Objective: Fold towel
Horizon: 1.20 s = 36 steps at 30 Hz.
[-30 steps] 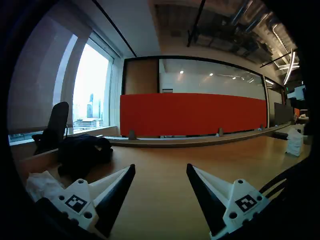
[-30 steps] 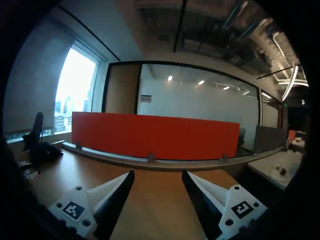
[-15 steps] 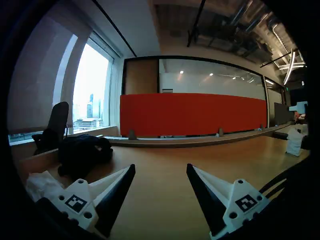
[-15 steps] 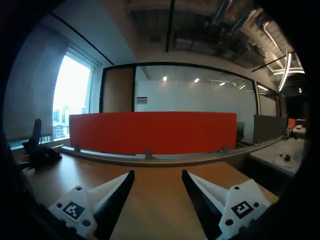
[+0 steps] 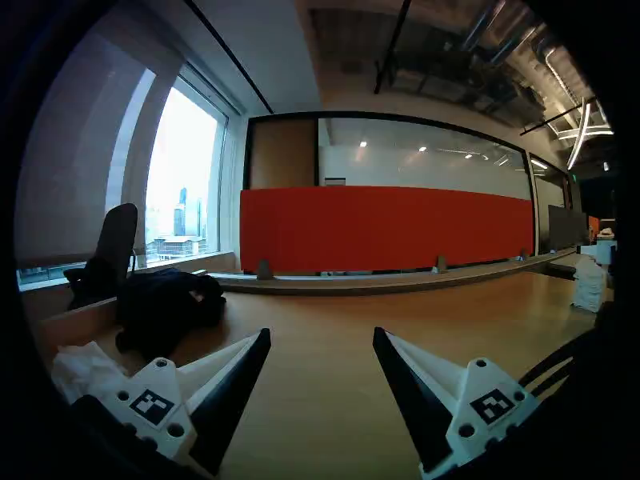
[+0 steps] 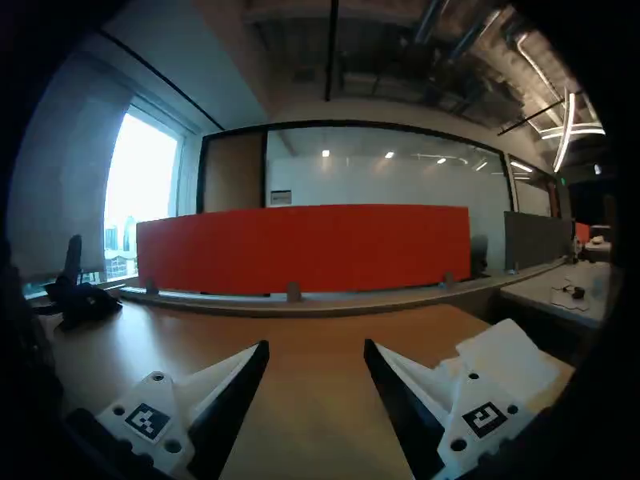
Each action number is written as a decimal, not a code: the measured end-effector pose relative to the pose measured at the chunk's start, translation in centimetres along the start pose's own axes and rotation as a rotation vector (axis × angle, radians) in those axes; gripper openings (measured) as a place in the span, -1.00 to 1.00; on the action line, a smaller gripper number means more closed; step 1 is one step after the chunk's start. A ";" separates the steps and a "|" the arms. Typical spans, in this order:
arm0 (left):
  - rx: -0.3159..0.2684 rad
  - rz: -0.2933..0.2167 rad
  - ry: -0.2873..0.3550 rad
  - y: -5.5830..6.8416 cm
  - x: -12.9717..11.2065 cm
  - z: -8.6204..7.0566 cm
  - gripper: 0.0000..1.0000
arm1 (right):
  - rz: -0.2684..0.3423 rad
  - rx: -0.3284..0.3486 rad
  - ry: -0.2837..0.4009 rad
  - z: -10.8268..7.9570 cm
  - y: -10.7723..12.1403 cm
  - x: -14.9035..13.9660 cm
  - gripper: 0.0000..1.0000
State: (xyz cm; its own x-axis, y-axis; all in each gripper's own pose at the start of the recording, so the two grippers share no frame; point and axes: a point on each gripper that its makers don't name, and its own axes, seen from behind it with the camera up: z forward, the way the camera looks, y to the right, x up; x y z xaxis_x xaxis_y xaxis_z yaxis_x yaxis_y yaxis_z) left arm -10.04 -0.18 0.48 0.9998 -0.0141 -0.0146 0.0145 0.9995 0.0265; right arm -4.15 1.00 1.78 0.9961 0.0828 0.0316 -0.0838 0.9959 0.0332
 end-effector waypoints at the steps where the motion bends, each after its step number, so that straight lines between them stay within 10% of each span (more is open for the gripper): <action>1: 0.000 0.000 0.000 0.0 0.0 0.0 0.90 | 0.001 0.000 -0.003 -0.1 0.0 -0.4 0.83; 36: 0.000 0.000 0.000 0.1 0.0 0.0 0.90 | -0.028 -0.015 0.016 -0.6 0.2 -3.6 0.83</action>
State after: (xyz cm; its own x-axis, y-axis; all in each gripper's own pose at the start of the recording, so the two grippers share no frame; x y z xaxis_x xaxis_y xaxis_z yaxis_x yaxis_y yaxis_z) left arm -10.04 -0.06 0.50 0.9998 -0.0142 -0.0146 0.0146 0.9995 0.0265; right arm -7.69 0.88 1.11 0.9984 0.0553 0.0153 -0.0556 0.9983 0.0190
